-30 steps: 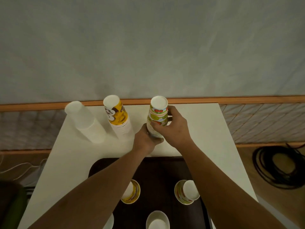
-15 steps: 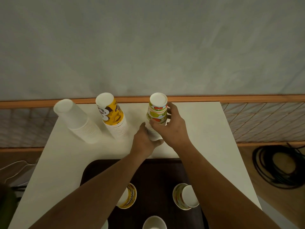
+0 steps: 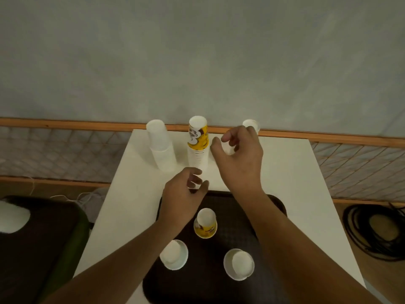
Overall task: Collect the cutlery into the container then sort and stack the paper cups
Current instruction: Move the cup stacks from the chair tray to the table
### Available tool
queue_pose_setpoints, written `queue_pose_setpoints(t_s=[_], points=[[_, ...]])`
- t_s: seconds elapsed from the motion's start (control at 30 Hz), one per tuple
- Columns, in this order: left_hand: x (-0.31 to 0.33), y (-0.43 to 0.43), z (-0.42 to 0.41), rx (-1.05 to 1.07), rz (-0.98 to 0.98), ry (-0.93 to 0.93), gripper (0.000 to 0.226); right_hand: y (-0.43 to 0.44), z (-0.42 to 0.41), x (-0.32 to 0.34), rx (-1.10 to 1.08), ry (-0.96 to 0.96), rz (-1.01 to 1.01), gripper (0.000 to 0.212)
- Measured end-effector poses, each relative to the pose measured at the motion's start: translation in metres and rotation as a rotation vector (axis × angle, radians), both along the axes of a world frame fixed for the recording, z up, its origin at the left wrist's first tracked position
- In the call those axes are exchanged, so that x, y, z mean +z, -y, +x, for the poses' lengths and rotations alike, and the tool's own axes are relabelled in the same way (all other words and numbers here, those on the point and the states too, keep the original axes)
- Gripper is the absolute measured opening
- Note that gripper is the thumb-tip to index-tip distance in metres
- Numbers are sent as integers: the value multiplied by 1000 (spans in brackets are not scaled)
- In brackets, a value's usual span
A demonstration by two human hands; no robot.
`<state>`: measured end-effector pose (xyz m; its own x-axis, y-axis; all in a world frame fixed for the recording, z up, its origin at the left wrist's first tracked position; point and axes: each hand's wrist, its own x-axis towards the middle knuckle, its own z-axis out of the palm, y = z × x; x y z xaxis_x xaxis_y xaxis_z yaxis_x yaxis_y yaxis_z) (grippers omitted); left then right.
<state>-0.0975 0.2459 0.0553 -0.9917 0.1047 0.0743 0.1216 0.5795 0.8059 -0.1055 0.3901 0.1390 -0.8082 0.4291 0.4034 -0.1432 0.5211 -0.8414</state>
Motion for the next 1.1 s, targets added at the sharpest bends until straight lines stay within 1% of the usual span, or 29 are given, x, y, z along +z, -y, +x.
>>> queue_pose_setpoints(t_s=[0.07, 0.17, 0.27, 0.33, 0.43, 0.5, 0.6, 0.67, 0.7, 0.8, 0.83, 0.9, 1.0, 1.1], points=[[7, 43, 14, 42, 21, -58, 24, 39, 5, 8, 65, 1, 6, 15], [11, 115, 33, 133, 38, -106, 23, 110, 15, 11, 157, 28, 22, 13], [9, 190, 49, 240, 37, -64, 22, 187, 25, 7, 260, 61, -15, 12], [5, 240, 61, 293, 20, -26, 22, 240, 30, -1, 336, 100, -16, 15], [-5, 312, 79, 388, 41, -9, 25, 312, 31, -17, 461, 179, -6, 25], [-14, 356, 87, 454, 16, 14, 24, 357, 29, -28, 528, 241, -2, 38], [-31, 414, 88, 547, 29, 142, 29, 416, 23, -43, 629, 339, -6, 59], [-44, 447, 80, 616, 60, 229, 39, 448, 15, -52, 673, 384, -2, 70], [-51, 461, 74, 643, 61, 259, 50, 462, 10, -57, 686, 400, 10, 76], [-70, 496, 50, 662, 35, 321, 92, 500, -11, -69, 700, 441, 43, 88], [-75, 504, 41, 663, 39, 333, 103, 511, -18, -73, 702, 453, 50, 91], [-86, 521, 25, 654, 47, 341, 118, 533, -31, -80, 714, 466, 61, 97], [-101, 540, 4, 594, 52, 332, 126, 561, -45, -90, 737, 459, 42, 104], [-111, 549, -11, 516, 47, 327, 117, 580, -53, -99, 703, 426, 39, 99]])
